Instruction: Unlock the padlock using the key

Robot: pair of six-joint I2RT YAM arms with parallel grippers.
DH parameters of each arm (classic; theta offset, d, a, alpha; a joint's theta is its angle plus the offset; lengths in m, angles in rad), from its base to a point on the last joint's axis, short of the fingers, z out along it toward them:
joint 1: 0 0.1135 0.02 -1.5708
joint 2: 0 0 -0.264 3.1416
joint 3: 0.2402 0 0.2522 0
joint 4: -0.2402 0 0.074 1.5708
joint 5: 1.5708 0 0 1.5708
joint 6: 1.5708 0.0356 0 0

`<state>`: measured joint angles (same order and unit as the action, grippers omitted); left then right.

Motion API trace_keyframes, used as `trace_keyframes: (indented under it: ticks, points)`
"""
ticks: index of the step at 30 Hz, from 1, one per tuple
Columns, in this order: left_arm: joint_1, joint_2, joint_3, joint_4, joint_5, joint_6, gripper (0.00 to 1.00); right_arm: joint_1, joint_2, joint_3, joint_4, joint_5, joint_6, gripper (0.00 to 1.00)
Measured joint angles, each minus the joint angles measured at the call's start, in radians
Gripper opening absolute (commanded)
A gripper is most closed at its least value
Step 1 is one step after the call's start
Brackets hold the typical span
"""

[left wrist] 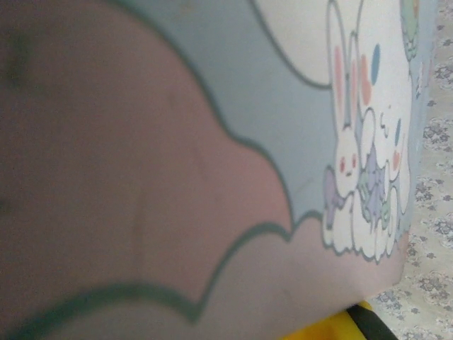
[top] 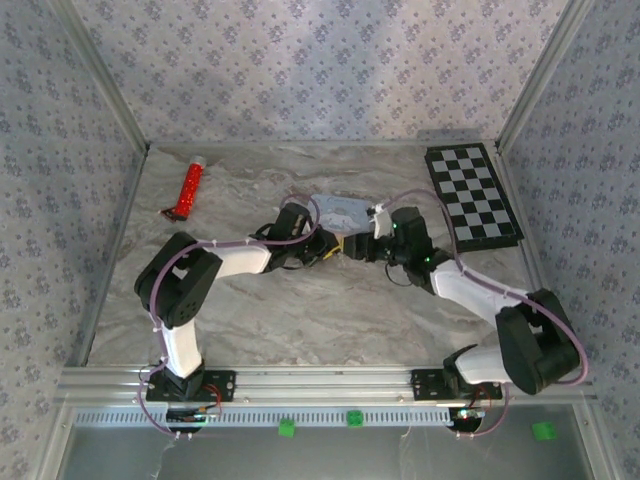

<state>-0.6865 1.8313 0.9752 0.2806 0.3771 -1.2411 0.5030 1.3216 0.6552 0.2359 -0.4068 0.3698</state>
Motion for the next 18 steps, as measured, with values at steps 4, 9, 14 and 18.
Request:
trace_keyframes:
  ticks: [4,9,14,18]
  points:
    - [0.006,-0.017,0.001,-0.032,-0.003,-0.002,0.00,0.101,-0.038,-0.106,0.055,0.148,-0.167,0.44]
    - [0.028,-0.050,-0.021,-0.043,-0.002,-0.018,0.00,0.217,-0.039,-0.215,0.159,0.262,-0.354,0.44]
    - [0.041,-0.069,-0.049,-0.042,-0.003,-0.021,0.00,0.264,-0.009,-0.232,0.270,0.312,-0.457,0.44]
    - [0.042,-0.078,-0.065,-0.032,-0.003,-0.026,0.00,0.280,0.053,-0.235,0.349,0.338,-0.507,0.44]
